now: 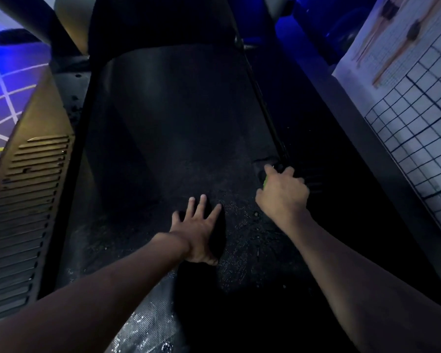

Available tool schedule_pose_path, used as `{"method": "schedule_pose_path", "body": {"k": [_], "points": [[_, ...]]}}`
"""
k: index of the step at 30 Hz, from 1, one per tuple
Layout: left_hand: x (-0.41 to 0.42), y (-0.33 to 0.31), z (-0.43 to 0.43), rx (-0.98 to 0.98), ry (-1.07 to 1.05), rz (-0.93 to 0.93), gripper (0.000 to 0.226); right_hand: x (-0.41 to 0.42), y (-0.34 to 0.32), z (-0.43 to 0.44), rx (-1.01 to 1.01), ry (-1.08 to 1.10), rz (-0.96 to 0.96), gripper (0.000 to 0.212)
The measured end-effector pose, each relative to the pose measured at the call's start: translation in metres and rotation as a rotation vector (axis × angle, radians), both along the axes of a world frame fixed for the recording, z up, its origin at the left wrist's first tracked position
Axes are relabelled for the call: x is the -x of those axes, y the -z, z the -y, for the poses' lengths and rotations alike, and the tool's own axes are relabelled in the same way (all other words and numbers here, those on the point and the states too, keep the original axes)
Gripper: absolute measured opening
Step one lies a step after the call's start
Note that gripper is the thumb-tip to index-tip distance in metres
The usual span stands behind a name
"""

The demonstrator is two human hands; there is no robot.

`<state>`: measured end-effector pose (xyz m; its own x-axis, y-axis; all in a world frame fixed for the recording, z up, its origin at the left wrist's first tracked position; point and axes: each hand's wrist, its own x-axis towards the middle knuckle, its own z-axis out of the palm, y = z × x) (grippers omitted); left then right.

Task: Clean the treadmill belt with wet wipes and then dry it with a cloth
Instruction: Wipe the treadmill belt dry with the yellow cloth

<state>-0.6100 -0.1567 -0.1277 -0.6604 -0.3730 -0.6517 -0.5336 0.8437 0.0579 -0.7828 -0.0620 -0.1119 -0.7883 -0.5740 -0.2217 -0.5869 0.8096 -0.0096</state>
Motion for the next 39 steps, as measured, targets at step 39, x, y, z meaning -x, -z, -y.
{"method": "schedule_pose_path", "body": {"k": [39], "points": [[-0.096, 0.008, 0.041, -0.073, -0.244, -0.098, 0.140, -0.016, 0.037, 0.023, 0.123, 0.114, 0.020, 0.076]]}}
